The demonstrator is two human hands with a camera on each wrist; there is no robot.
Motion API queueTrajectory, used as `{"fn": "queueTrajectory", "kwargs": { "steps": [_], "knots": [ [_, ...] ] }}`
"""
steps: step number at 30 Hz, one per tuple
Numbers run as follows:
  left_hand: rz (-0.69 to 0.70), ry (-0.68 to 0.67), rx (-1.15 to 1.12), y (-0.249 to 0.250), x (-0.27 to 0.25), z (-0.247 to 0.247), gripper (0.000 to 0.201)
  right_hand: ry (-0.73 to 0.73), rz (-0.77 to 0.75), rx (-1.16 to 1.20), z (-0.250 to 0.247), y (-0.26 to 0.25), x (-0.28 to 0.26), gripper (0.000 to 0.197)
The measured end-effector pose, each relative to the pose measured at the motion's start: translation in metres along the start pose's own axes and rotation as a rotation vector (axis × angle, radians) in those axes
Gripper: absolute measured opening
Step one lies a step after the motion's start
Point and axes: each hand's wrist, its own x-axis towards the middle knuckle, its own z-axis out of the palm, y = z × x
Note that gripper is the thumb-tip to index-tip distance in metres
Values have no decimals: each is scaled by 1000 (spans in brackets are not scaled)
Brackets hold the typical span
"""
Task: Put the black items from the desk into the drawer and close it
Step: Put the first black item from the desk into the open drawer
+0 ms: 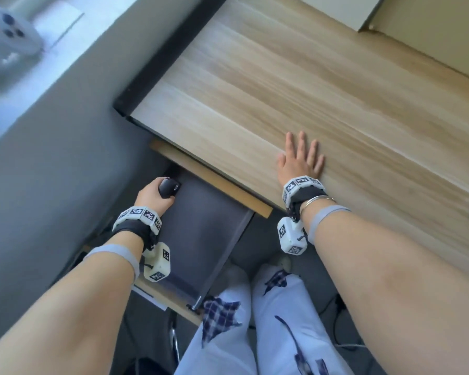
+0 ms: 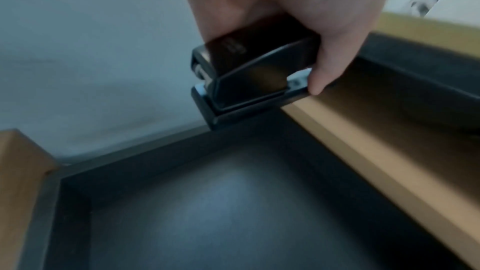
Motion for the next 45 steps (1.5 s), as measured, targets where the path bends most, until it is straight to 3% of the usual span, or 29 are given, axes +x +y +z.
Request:
{"fn": "queueTrajectory", "kwargs": {
  "steps": [8,16,22,30,35,45],
  "knots": [
    [-219,-7,56,-51,41,50,34,129,7,-34,14,0,1,56],
    [-301,-89,263,-76,79,87,35,228,-7,-52,22,1,1,56],
    [-264,-179,396,-72,103,102,35,251,-21,-55,23,2,0,56],
    [-238,-193,493,-70,112,116,42,240,-19,-45,23,2,0,57],
    [-235,-192,497,-60,104,105,58,226,-12,-53,22,1,-1,57],
    [-36,-154,517,23,60,37,35,123,-10,-2,9,-2,-4,57]
  ]
}}
